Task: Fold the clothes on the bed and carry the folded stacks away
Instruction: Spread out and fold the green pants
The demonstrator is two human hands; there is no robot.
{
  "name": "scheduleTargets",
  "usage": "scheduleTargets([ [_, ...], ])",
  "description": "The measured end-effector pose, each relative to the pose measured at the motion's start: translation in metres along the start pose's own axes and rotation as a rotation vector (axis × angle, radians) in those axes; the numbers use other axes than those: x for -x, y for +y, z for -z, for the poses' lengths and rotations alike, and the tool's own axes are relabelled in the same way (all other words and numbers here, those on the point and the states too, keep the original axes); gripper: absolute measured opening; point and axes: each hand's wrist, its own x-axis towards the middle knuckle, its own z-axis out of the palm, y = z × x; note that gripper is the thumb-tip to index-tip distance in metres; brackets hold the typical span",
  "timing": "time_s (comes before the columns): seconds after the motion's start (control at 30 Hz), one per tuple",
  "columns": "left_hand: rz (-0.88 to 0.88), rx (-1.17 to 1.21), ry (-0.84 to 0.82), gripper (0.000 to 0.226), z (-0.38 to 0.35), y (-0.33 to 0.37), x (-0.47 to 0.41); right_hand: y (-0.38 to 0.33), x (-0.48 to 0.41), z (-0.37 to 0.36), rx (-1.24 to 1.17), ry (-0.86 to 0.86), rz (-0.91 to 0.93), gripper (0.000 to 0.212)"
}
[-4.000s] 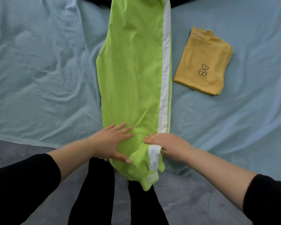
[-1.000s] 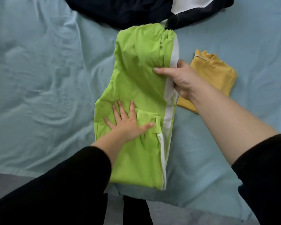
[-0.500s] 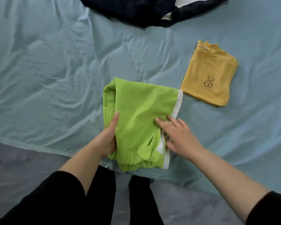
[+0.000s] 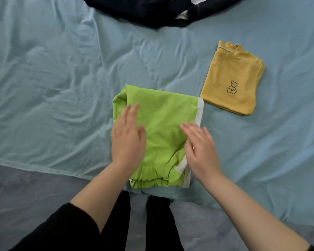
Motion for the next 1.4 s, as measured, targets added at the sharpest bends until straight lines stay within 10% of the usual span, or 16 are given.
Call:
scheduleTargets([
  [0.1,-0.298,-0.254,-0.232,0.062,-0.031,0.003,-0.018,-0.005,-0.039,-0.024,0.163,0.054,-0.018,0.053],
  [0.27,-0.193,-0.461,-0.726,0.078,-0.052,-0.039,-0.066,0.039,-0.073,-0.056,0.420,-0.351,-0.197,0.063],
  [0.47,-0.414,-0.360,-0.363,0.078,-0.029,-0.038,-0.016,0.020,-0.019,-0.053,0.263,-0.169,-0.024,0.062],
  [0.67,-0.316,-0.581,-0.835,0.097,-0.022,-0.073,0.011,0.046,0.023,-0.062,0.493,-0.452,-0.028,0.067],
  [0.77,-0.269,-0.395,-0.579,0.097,-0.008,-0.068,0.024,0.030,0.024,-0.051,0.170,-0.275,-0.057,0.072],
  [0.87,0.155,-0.099,-0.378,0.102,0.004,-0.066,0.043,0.024,0.034,-0.042,-0.160,0.082,-0.425,0.071],
  [1.07,0.769,0.365,-0.196,0.070,-0.004,-0.047,0.037,0.007,0.022,-0.049,-0.883,0.086,-1.060,0.040],
  [1.27,0.533,0.416,-0.112,0.011,0.020,-0.015,0.023,-0.008,0.010,-0.031,-0.878,0.122,-0.886,0.010],
  [1.4,0.381,0.404,-0.008,0.016,0.033,0.022,0.019,-0.010,0.014,0.003,-0.923,0.193,-0.826,0.008],
])
